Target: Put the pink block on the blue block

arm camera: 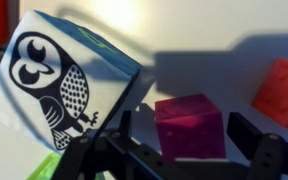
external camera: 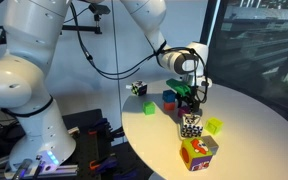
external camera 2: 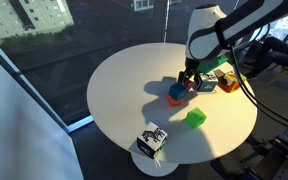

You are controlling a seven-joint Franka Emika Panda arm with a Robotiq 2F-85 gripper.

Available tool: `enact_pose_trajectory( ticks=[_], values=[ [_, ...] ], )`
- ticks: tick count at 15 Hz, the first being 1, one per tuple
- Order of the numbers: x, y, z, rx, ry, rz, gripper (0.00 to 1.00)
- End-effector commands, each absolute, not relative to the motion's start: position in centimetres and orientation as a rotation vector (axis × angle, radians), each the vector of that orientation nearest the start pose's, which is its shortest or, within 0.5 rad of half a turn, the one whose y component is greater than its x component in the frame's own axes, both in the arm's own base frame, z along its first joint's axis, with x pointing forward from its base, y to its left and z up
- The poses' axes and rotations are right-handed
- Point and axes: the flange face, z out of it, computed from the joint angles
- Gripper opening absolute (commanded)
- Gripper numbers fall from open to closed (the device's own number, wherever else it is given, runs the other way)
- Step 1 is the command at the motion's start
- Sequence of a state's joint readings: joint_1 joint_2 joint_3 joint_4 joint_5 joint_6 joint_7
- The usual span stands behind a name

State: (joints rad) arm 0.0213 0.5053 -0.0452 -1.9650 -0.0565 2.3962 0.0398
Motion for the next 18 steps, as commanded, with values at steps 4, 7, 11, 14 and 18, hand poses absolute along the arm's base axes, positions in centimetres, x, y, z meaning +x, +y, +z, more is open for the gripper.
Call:
enact_pose_trajectory(
  ticks=[4,7,11,14,18],
  values=[
    [61.6,-1.7,20.9,-3.211,0.042,0.13,0.4],
    [61.7,-1.8,21.8,-3.209,0.09,0.127,0.33],
    [62.1,-1.8,23.1,-3.21,0.142,0.113,0.33],
    [62.2,-1.6,24.4,-3.209,0.181,0.118,0.33],
    [62.2,-1.2,26.4,-3.21,0.216,0.134,0.33]
  ],
)
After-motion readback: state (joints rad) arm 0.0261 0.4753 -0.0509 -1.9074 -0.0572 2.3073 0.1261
